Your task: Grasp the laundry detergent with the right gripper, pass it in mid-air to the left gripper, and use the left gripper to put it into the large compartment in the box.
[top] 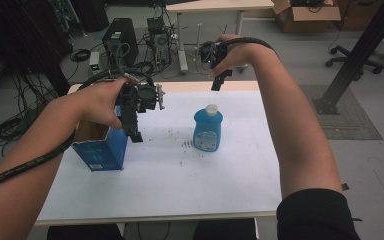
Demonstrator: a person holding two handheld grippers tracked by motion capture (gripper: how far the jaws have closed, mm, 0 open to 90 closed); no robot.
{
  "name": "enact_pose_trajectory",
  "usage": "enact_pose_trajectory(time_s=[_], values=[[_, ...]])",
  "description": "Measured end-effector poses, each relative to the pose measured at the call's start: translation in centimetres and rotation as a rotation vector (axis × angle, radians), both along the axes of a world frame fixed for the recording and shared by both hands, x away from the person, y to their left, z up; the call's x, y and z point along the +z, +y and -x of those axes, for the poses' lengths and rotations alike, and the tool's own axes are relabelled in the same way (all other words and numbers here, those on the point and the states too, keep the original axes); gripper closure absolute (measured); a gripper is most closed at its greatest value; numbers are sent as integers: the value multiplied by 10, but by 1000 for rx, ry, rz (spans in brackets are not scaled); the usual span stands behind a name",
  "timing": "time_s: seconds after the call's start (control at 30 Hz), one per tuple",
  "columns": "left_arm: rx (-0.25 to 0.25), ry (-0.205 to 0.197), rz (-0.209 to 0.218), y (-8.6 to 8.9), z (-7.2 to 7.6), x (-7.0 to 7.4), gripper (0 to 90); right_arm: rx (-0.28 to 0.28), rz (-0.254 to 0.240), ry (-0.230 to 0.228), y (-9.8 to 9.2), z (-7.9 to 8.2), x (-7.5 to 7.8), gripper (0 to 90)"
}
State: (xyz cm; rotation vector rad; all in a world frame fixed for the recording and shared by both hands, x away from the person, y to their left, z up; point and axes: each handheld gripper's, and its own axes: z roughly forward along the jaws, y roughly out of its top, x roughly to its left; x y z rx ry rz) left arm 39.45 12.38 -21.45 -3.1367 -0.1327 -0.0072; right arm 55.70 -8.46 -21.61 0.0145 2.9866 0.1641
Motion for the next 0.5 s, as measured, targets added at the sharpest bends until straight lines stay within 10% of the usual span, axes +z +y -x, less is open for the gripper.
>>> enact_pose_trajectory(time_s=[0.5], values=[[12,-7,26,2,2,-1,2,3,15,-1,1,-2,0,67]])
